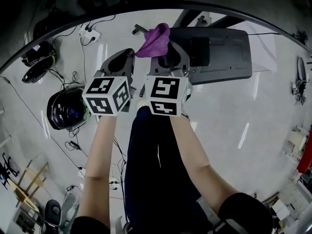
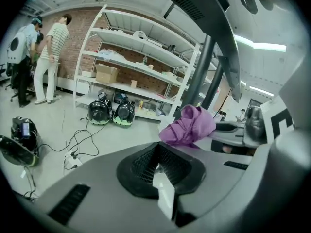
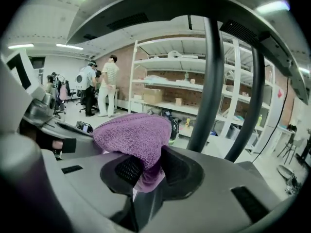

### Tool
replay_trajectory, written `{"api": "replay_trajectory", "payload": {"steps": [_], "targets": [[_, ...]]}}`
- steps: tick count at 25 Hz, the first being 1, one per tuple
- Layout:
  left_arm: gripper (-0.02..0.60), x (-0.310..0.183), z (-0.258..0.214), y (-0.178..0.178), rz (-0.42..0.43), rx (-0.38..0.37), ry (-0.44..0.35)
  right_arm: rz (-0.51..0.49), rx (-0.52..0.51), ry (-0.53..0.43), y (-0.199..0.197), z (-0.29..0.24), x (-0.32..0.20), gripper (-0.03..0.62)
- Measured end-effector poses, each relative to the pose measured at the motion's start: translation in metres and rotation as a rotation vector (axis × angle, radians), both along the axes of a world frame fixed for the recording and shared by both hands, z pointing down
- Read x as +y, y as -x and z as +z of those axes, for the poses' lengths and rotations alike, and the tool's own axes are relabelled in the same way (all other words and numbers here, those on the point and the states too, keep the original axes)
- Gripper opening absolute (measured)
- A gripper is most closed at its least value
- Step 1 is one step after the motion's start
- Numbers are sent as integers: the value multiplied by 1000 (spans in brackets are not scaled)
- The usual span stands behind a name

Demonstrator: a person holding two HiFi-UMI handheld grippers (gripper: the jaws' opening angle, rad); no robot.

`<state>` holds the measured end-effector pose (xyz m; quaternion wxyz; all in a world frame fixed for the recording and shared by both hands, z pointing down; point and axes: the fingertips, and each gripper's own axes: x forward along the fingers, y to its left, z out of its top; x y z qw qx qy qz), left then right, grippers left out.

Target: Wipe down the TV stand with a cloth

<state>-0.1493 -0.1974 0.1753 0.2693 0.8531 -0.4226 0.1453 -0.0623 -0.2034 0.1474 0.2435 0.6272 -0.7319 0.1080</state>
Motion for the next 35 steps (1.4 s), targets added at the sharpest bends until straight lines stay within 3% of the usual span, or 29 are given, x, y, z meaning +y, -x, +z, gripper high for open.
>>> {"api": "replay_trajectory", "payload": {"steps": [8,17,31,35], "targets": [[6,-5,39,15,-9,-8,72,49,2,70,19,60,-21,98],[6,-11,50,3,33,-3,105,139,75,101,-18,85,-32,98],[6,-4,41,-3,86,-22,85,449,168,85,-70,90,-25,98],[6,2,47,3,86,-26,96,534,140,70,-77,95,-17,98]]}}
